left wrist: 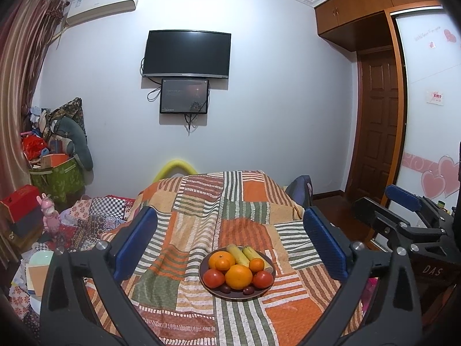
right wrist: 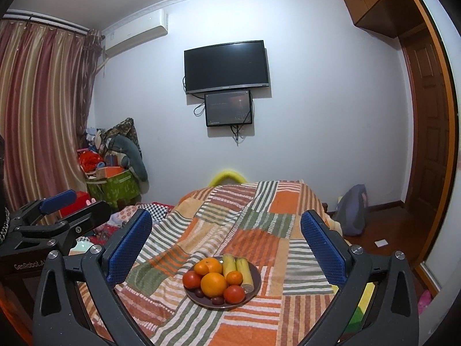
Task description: Organize fruits
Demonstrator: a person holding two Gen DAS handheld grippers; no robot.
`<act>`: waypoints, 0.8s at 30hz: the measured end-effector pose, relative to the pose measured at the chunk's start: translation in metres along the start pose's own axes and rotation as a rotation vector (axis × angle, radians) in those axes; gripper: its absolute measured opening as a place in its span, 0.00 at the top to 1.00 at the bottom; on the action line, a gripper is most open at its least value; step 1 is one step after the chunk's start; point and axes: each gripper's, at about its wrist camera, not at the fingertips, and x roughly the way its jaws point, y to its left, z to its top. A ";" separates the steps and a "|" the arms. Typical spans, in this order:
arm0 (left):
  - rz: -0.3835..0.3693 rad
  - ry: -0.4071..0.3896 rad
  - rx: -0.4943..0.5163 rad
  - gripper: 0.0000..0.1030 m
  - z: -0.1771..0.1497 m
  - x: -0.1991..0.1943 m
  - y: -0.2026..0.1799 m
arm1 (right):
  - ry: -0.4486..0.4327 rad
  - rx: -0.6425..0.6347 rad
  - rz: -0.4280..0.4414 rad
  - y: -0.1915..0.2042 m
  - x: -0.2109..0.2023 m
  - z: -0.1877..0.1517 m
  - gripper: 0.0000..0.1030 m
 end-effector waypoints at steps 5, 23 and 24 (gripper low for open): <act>0.004 0.001 0.002 0.00 -0.001 0.000 -0.001 | 0.000 -0.003 -0.006 0.002 0.000 0.000 0.00; 0.005 0.002 0.001 0.00 -0.003 0.000 -0.003 | 0.000 0.006 -0.014 -0.003 0.001 -0.001 0.00; 0.005 0.000 0.000 0.00 -0.003 0.001 -0.003 | -0.002 0.005 -0.014 -0.003 0.001 -0.001 0.00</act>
